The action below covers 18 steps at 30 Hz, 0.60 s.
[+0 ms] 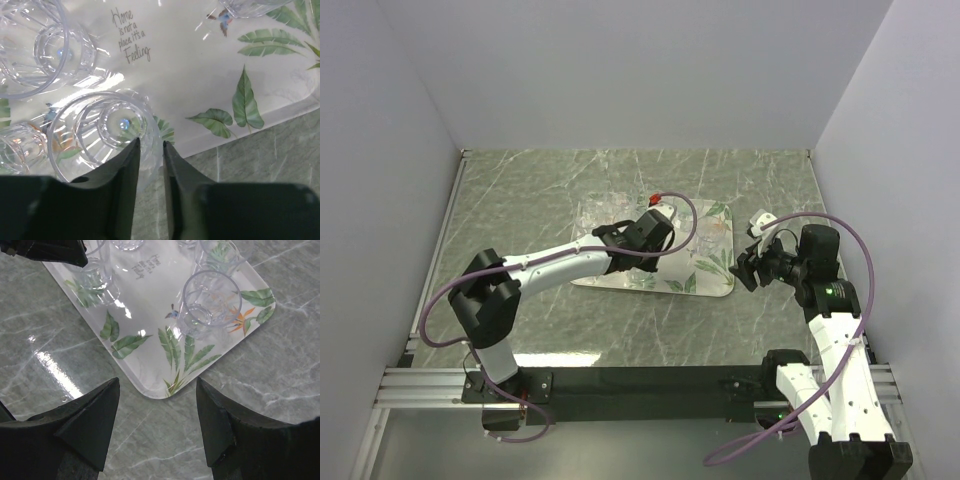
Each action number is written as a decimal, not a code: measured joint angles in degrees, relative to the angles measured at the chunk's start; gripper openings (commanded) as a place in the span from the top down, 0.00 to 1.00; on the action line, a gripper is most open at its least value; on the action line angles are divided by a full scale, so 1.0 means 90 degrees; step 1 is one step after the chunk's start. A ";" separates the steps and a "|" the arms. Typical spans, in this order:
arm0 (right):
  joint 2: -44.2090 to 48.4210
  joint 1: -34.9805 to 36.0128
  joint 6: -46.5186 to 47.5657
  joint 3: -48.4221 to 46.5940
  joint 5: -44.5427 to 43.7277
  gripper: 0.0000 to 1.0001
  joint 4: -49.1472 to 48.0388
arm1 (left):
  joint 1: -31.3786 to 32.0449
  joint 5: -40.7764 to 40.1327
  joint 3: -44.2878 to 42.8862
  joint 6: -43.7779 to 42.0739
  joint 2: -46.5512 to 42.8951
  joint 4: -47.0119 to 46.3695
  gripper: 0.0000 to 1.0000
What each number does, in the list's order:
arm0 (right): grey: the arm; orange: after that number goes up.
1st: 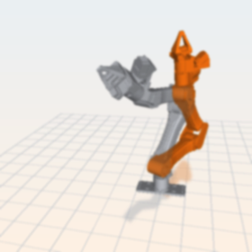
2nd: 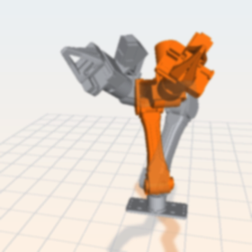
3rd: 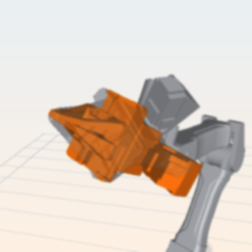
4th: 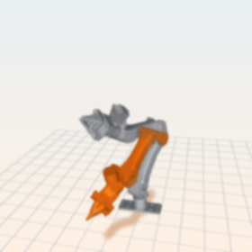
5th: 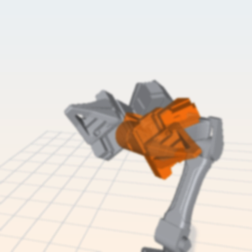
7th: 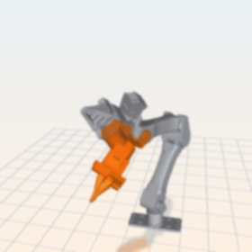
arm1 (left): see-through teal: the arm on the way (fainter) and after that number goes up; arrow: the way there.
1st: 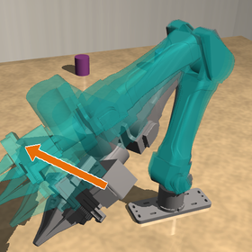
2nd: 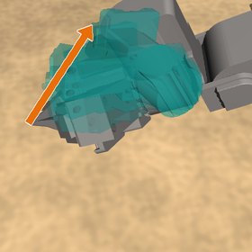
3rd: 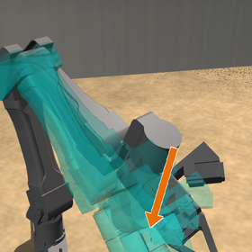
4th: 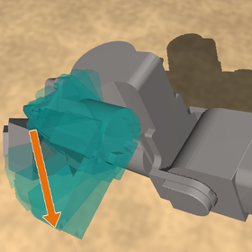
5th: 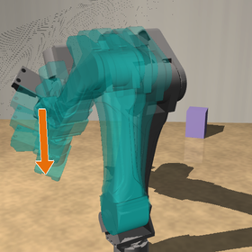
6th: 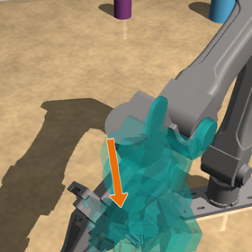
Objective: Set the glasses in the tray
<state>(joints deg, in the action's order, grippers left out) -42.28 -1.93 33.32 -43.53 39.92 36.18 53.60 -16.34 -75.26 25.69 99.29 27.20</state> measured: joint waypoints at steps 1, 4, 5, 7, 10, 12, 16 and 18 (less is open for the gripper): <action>0.0000 -0.0005 0.0000 0.0000 0.0002 0.31 0.0000 | 0.0010 -0.0015 0.0000 -0.0007 0.0000 -0.0005 0.65; 0.0000 -0.0017 0.0000 0.0000 0.0002 0.30 0.0000 | 0.0024 -0.0036 0.0000 -0.0017 0.0000 -0.0010 0.60; 0.0000 -0.0022 0.0000 0.0000 0.0002 0.30 0.0000 | 0.0027 -0.0041 0.0000 -0.0017 0.0000 -0.0012 0.58; 0.0000 -0.0027 0.0000 0.0000 0.0002 0.30 0.0000 | 0.0027 -0.0056 0.0000 -0.0012 0.0000 -0.0017 0.55; 0.0000 -0.0039 0.0000 0.0000 0.0005 0.30 0.0000 | 0.0029 -0.0056 0.0000 -0.0015 -0.0041 -0.0017 0.50; 0.0000 -0.0051 0.0000 0.0000 0.0005 0.31 0.0000 | 0.0034 -0.0053 0.0000 -0.0010 -0.0146 -0.0002 0.38; 0.0000 -0.0066 0.0002 0.0000 0.0005 0.30 -0.0002 | 0.0053 -0.0036 0.0010 0.0002 -0.0750 -0.0002 0.28; 0.0000 -0.0070 0.0000 0.0000 0.0007 0.30 -0.0002 | 0.0061 -0.0027 0.0049 0.0007 -0.1236 -0.0083 0.24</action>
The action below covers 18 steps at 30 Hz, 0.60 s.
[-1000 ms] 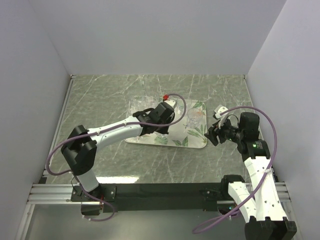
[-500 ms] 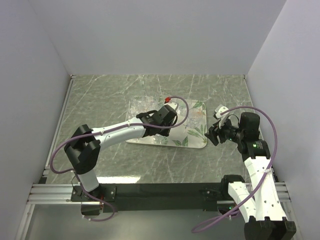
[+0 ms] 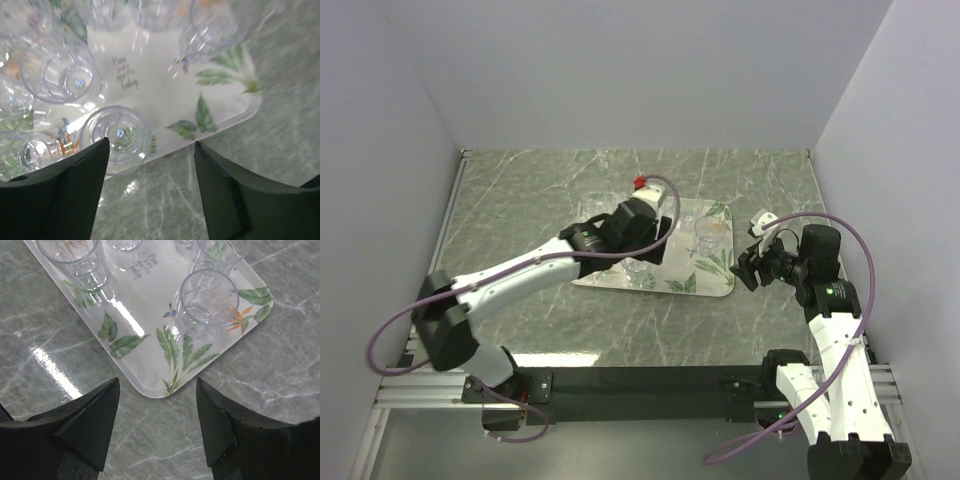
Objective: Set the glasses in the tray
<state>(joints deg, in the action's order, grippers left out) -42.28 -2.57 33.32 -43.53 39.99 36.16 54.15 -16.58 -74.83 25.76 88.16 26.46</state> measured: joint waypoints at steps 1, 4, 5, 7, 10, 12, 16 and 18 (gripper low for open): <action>0.0000 -0.0005 0.0002 0.0000 0.0000 0.30 0.0000 | 0.0000 0.0000 0.0053 -0.0002 -0.0238 -0.0075 0.23; 0.0002 -0.0032 0.0000 0.0000 0.0002 0.30 0.0000 | 0.0000 -0.0017 0.0279 -0.0015 -0.0986 -0.0226 0.13; 0.0005 -0.0039 0.0000 0.0000 0.0002 0.30 0.0000 | 0.0000 -0.0034 0.0369 -0.0010 -0.1200 -0.0279 0.10; 0.0015 -0.0049 0.0000 0.0000 0.0007 0.30 0.0000 | -0.0063 -0.0044 0.0648 -0.0007 -0.1698 -0.0425 0.06; 0.0041 -0.0078 -0.0002 0.0000 0.0015 0.30 -0.0002 | -0.0418 0.0039 0.1178 0.0010 -0.2429 -0.0571 0.05; 0.0070 -0.0104 -0.0005 0.0000 0.0017 0.30 -0.0005 | -0.0942 0.0202 0.1545 0.0046 -0.2875 -0.0624 0.02; 0.0131 -0.0138 -0.0039 0.0000 0.0019 0.30 -0.0022 | -0.2186 0.0420 0.2103 0.0051 -0.3674 -0.0619 0.01; 0.0143 -0.0148 -0.0090 0.0002 0.0017 0.30 -0.0039 | -0.2747 0.0447 0.2322 0.0036 -0.4112 -0.0571 0.01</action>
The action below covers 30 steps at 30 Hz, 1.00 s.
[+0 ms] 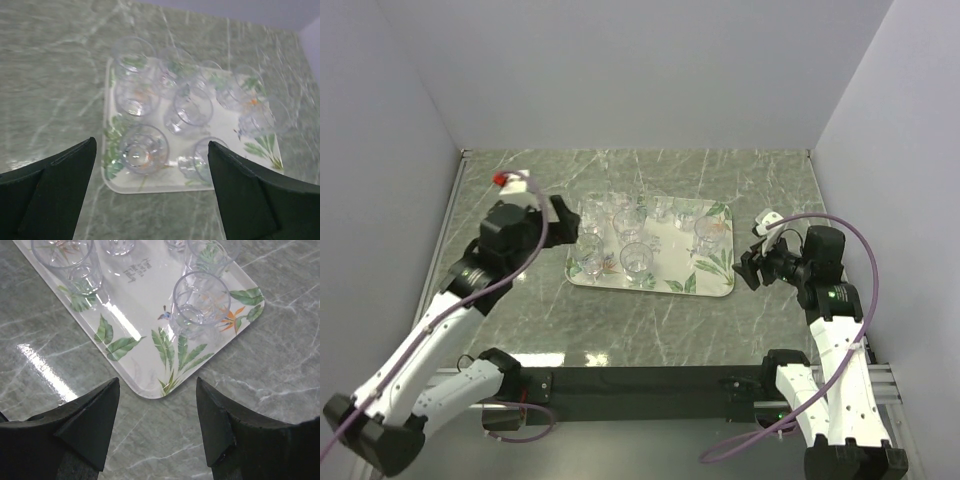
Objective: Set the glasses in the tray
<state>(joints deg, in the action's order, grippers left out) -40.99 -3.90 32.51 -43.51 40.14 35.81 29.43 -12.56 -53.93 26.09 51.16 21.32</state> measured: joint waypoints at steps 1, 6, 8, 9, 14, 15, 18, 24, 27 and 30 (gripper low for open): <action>0.0005 -0.0010 -0.0044 -0.0002 -0.0007 0.30 -0.0029 | -0.0238 0.0022 0.0083 -0.0015 -0.0189 0.0007 0.01; 0.0075 -0.0024 -0.0469 0.0022 -0.0248 0.30 -0.0321 | -0.0916 0.0002 0.0223 -0.0168 -0.0726 0.0087 0.01; 0.0119 -0.0029 -0.0719 0.0046 -0.0435 0.29 -0.0481 | -0.1010 -0.0097 0.0306 -0.0260 -0.0784 0.0095 0.01; 0.0129 -0.0032 -0.0857 0.0051 -0.0534 0.29 -0.0546 | -0.1022 -0.0151 0.0352 -0.0299 -0.0794 0.0104 0.01; 0.0131 -0.0087 -0.1477 0.0051 -0.1039 0.27 -0.0840 | -0.1030 -0.0347 0.0670 -0.0391 -0.0787 0.0299 0.01; 0.0136 -0.0097 -0.1605 0.0051 -0.1154 0.26 -0.0911 | -0.1030 -0.0367 0.0704 -0.0401 -0.0787 0.0352 0.01; 0.0231 -0.0138 -0.1953 0.0095 -0.1474 0.24 -0.1127 | -0.1030 -0.0381 0.0755 -0.0469 -0.0799 0.0374 0.00; 0.0590 -0.0255 -0.2487 0.0321 -0.2072 0.12 -0.1549 | -0.1035 -0.0369 0.0828 -0.0520 -0.0806 0.0221 0.01; 0.0673 -0.0304 -0.2735 0.0425 -0.2499 0.07 -0.1785 | -0.1035 -0.0328 0.0940 -0.0593 -0.0826 0.0131 0.01; 0.0721 -0.0321 -0.2985 0.0508 -0.2975 0.06 -0.2018 | -0.1035 -0.0262 0.1013 -0.0610 -0.0821 0.0027 0.01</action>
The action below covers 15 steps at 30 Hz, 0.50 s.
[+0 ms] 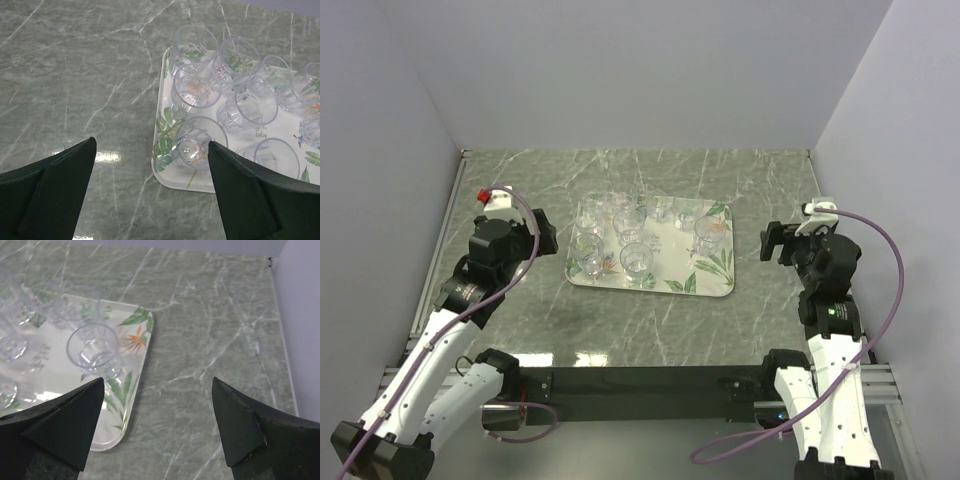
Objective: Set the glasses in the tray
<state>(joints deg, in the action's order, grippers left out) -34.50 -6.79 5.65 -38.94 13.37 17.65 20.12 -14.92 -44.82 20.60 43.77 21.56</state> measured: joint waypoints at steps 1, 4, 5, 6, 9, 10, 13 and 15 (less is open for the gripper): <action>0.0010 0.0000 -0.0073 0.0010 -0.0143 0.06 -0.0049 | 0.0000 0.0010 0.0015 -0.0002 0.0005 -0.0036 0.01; 0.0015 0.0000 -0.0202 0.0010 -0.0491 0.05 -0.0172 | 0.0000 0.0029 0.0017 0.0002 0.0087 -0.0141 0.01; 0.0017 0.0000 -0.0209 0.0010 -0.0588 0.05 -0.0192 | 0.0000 0.0049 0.0017 0.0005 0.0131 -0.0155 0.01; 0.0012 -0.0002 -0.0223 0.0010 -0.0702 0.05 -0.0211 | 0.0000 0.0063 0.0022 0.0005 0.0175 -0.0165 0.01; -0.0056 -0.0002 -0.0223 0.0010 -0.0942 0.05 -0.0231 | -0.0002 0.0160 0.0024 0.0005 0.0342 -0.0172 0.01; -0.0078 -0.0002 -0.0233 0.0007 -0.1022 0.04 -0.0233 | -0.0002 0.0177 0.0024 0.0005 0.0410 -0.0170 0.01; -0.0151 -0.0002 -0.0345 0.0007 -0.1209 0.03 -0.0255 | -0.0002 0.0180 0.0024 0.0017 0.0568 -0.0095 0.01; -0.0189 -0.0002 -0.0483 0.0007 -0.1367 0.03 -0.0289 | -0.0002 0.0175 0.0024 0.0024 0.0617 -0.0036 0.01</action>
<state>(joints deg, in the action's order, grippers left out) -36.21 -6.81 1.30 -38.87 1.06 15.05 20.10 -13.34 -44.60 20.82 49.32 21.23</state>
